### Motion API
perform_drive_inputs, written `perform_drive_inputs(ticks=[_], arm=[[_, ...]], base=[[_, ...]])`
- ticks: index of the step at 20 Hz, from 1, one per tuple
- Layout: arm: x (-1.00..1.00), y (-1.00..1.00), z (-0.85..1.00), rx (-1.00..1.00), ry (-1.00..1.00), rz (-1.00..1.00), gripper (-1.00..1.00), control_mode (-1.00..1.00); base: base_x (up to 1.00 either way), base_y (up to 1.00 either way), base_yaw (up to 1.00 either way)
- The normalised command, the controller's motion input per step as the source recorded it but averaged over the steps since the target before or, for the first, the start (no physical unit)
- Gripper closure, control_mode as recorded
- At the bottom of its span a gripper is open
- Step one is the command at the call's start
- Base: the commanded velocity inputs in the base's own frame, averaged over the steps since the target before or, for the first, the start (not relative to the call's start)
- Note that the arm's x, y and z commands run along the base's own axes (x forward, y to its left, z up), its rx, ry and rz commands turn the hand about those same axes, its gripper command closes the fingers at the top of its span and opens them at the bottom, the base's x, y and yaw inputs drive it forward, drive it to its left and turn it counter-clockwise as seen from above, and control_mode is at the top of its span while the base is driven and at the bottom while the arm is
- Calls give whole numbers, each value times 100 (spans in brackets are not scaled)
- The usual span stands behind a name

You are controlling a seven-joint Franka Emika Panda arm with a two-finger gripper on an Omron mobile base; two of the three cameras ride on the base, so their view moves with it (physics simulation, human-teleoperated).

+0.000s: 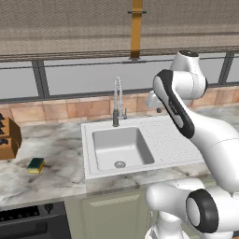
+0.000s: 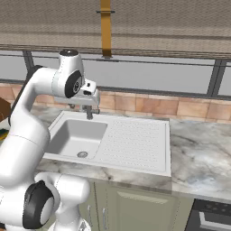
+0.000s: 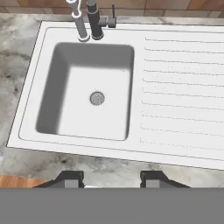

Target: Soak the sponge with water for a few seconds and then drop it inside the sink.

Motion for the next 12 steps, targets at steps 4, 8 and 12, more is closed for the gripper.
perform_drive_inputs(ticks=[4, 8, 12], arm=[[0, -15, -6, 0, -1, 0, -100, -100], [0, -12, 0, 0, 0, 0, -100, -100], [0, -12, 0, 0, -1, 0, -100, -100]], base=[[0, 0, 0], [0, 0, 0], [0, 0, 0]])
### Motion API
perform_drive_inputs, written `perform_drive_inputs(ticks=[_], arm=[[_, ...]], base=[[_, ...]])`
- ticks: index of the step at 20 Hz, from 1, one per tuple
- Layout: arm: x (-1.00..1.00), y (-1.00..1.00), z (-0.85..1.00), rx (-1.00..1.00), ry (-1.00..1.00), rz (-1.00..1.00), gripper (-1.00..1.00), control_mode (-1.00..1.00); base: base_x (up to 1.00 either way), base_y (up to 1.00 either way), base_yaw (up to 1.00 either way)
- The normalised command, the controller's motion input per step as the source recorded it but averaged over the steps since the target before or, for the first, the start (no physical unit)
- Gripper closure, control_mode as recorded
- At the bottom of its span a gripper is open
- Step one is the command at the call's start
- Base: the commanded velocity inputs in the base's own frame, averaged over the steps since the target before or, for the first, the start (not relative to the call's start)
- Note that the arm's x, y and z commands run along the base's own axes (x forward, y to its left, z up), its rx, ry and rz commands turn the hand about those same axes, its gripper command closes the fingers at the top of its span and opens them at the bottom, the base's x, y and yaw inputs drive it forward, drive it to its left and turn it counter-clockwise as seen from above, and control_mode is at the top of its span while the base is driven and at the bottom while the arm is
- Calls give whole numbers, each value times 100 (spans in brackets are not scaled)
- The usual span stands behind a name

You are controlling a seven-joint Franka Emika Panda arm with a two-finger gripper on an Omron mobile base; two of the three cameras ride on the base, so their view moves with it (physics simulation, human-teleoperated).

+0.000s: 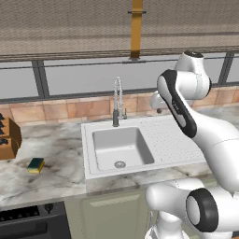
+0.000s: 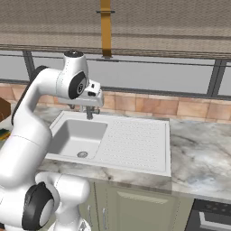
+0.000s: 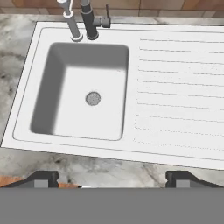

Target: Soak the sponge with water for a few seconds and then drop it inside the sink.

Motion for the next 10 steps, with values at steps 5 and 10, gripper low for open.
perform_drive_inputs(ticks=[5, 10], arm=[[0, -3, -8, 0, -7, 0, -100, -100], [4, 0, -24, 1, -15, 2, -100, -100]], base=[[0, 0, 0], [0, 0, 0]])
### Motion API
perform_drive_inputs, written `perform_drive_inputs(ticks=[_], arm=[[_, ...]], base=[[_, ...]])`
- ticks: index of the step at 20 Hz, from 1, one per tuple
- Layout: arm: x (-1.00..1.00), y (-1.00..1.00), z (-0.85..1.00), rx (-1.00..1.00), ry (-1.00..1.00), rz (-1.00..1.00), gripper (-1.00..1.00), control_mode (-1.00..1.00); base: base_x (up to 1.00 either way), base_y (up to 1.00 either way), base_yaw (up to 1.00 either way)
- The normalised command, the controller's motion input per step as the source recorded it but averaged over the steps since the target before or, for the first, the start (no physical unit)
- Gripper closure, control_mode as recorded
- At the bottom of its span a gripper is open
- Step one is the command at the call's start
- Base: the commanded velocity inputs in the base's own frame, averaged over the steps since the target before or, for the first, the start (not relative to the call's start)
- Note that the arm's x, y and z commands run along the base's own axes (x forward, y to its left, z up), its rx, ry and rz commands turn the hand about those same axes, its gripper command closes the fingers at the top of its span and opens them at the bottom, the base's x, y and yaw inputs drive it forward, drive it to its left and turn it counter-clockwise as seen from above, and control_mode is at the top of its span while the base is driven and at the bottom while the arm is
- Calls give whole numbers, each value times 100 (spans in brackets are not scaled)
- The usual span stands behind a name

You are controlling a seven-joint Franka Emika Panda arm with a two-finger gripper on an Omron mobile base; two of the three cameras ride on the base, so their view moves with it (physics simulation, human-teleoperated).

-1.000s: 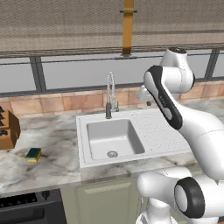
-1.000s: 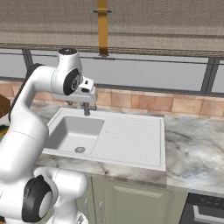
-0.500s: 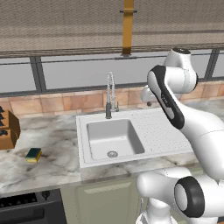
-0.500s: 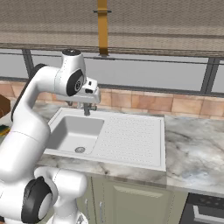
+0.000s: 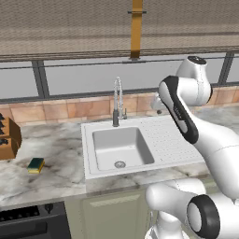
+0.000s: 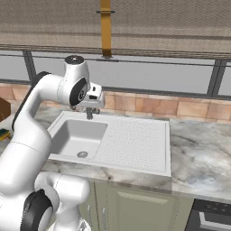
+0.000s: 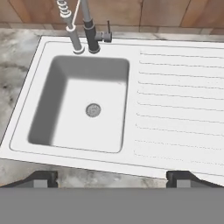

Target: Soak the sponge with water for a few seconds and then drop it inside the sink.

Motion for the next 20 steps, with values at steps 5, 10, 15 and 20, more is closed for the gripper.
perform_drive_inputs(ticks=[5, 10, 15, 20], arm=[[8, -1, -22, 3, -17, 4, -100, -100], [43, -8, -9, 7, -6, 5, -100, -100], [49, -8, -3, 6, -6, 7, -100, -100], [45, -2, -1, 5, -3, 4, -100, -100]], base=[[0, 0, 0], [0, 0, 0], [0, 0, 0], [0, 0, 0]])
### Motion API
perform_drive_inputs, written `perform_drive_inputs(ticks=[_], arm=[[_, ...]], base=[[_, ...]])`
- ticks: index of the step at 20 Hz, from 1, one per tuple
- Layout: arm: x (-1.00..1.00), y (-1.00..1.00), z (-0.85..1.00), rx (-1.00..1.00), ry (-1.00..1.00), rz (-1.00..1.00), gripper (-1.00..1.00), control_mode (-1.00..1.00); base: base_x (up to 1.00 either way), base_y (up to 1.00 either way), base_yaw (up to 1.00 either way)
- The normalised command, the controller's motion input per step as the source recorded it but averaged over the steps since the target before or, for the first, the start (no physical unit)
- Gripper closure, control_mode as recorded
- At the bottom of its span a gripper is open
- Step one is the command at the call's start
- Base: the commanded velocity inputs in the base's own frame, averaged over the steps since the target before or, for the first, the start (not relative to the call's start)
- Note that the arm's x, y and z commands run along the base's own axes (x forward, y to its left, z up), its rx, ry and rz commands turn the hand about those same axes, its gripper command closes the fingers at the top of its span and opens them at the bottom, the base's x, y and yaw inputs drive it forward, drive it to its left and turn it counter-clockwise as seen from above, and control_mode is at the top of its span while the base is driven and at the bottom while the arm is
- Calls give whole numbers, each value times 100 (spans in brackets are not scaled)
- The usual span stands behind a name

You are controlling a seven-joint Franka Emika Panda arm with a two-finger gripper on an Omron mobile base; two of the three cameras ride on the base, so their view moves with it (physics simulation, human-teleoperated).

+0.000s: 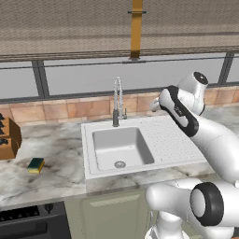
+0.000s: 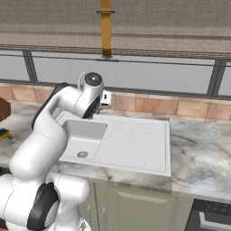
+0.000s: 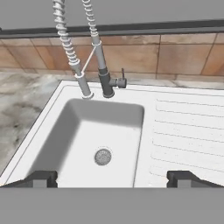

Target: Soak the sponge with water for a few seconds and then drop it inside the sink.

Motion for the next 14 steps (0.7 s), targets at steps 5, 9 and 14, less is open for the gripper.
perform_drive_inputs(ticks=[5, 9, 14], arm=[[34, 0, -1, 0, 0, 1, -100, -100], [23, 0, -13, 0, -4, 0, -100, -100], [11, 0, -28, 0, -15, 0, -100, -100]], base=[[0, 0, 0], [0, 0, 0], [0, 0, 0]])
